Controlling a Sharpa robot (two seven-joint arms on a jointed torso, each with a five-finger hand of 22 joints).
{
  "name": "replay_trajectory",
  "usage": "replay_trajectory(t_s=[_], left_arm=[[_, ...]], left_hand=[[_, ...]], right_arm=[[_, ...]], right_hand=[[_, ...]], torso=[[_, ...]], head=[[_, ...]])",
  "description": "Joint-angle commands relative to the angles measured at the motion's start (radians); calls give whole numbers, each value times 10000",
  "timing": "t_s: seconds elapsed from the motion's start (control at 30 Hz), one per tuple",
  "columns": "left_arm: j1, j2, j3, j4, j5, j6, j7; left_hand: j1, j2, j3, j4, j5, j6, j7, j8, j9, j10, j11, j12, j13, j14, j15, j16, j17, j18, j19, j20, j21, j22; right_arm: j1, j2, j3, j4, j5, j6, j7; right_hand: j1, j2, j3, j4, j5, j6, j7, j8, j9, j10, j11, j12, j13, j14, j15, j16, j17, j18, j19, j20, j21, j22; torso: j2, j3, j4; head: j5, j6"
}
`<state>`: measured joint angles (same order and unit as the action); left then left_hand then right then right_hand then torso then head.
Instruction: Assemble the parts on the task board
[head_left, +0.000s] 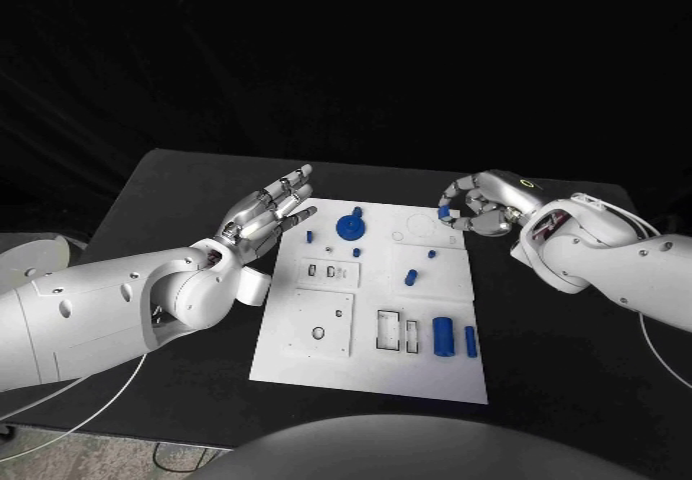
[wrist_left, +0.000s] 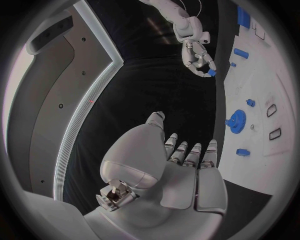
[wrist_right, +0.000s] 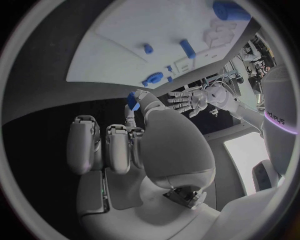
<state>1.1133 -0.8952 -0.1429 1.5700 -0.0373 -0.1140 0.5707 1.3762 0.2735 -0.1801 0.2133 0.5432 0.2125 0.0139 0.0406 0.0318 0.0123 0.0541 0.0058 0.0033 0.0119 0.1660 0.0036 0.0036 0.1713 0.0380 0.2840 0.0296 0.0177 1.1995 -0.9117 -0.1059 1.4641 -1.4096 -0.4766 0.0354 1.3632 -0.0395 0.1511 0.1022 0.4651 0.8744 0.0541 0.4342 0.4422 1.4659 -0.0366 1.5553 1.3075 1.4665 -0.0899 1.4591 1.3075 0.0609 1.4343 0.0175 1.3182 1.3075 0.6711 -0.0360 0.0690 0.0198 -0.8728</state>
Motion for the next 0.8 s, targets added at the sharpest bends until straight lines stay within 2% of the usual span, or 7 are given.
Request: replay_trajectory(t_s=[0.03, 0.1, 0.2, 0.27, 0.4, 0.6, 0.8], left_arm=[[0, 41, 2, 7, 2, 166, 66], [0, 66, 1, 1, -11, 167, 73], [-5, 73, -1, -6, -117, 138, 93], [-6, 91, -2, -18, -287, 80, 119], [-8, 85, -2, 6, -776, -162, 264], [-10, 94, -2, -13, -1315, -566, 579], [-11, 134, -2, -26, -1636, -739, 735]], left_hand=[[40, -23, -7, -77, 48, -10, -29, -51, -9, -26, 59, -25, 2, -6, 93, 35, 11, 77, 57, 22, 47, 7], [39, -29, -8, -83, 51, -20, -24, -51, -10, -25, 75, -25, 3, -3, 98, 36, 12, 77, 58, 24, 47, 7], [39, -39, -7, -103, 55, -60, -69, -56, -15, -25, 129, -25, 3, -3, 106, 36, 12, 76, 58, 29, 47, 6], [39, -39, -4, -119, 54, -143, -134, -71, -26, -27, 163, -25, 2, -6, 103, 35, 11, 75, 57, 30, 47, 5], [44, 18, 46, -172, 64, -844, -610, -207, -119, -39, 180, -30, -3, -38, -52, 14, -2, 81, 38, 12, 35, -4], [-97, 2, -38, -4, -7, -1467, -1298, -292, -199, -123, -74, -58, -33, -119, -226, -36, -36, 81, -100, -108, -63, -52], [-145, -7, -83, 130, -59, -1453, -1391, -285, -193, -123, -163, -58, -33, -119, -296, -36, -36, 81, -168, -199, -114, -77]], right_arm=[[241, 82, -6, 560, 229, 282, -124], [330, 281, -5, 811, 237, 582, -156], [250, 730, -4, 900, 250, 921, -145], [71, 1050, -4, 849, 219, 1077, -86], [-345, 1591, -3, 708, -134, 1308, -79], [-689, 2232, -1, 416, -541, 1487, -264], [-853, 2589, 0, 235, -721, 1758, -526]], right_hand=[[-212, 19, 29, 85, 91, 152, -102, 550, 869, 958, -51, 67, 2523, 729, -85, 56, 1314, 12, 56, -24, 51, 1378], [-225, 19, 32, 94, 97, 148, -102, 552, 876, 982, -54, 91, 2552, 733, -86, 66, 1327, 9, 64, -23, 63, 1385], [-244, 18, 37, 107, 102, 133, -103, 553, 886, 991, -53, 99, 2562, 736, -87, 73, 1334, 10, 64, -24, 59, 1385], [-233, 21, 53, 100, 115, 128, -108, 557, 895, 941, -45, 51, 2502, 720, -85, 21, 1269, 32, 18, -23, -30, 1342], [-193, 8, 106, 69, 137, 107, -101, 571, 930, 864, -35, -23, 2410, 683, -74, -85, 1140, 68, -62, -16, -186, 1270], [-177, -40, 152, 39, 92, 39, -67, 549, 957, 809, -3, -74, 2348, 641, -52, -192, 1012, 105, -147, -2, -353, 1196], [-153, -53, 191, 11, 67, 37, -58, 552, 978, 779, 30, -102, 2315, 615, -31, -262, 928, 129, -203, 11, -466, 1146]], torso=[[-14, 1, 23], [-21, 2, 39], [3, 6, -24], [4, 23, 20], [-8, 22, 68], [-7, 30, 55], [-26, 17, 58]], head=[[6, 2], [3, 2], [72, 2], [16, 2], [-36, 2], [-63, 2], [-84, 2]])
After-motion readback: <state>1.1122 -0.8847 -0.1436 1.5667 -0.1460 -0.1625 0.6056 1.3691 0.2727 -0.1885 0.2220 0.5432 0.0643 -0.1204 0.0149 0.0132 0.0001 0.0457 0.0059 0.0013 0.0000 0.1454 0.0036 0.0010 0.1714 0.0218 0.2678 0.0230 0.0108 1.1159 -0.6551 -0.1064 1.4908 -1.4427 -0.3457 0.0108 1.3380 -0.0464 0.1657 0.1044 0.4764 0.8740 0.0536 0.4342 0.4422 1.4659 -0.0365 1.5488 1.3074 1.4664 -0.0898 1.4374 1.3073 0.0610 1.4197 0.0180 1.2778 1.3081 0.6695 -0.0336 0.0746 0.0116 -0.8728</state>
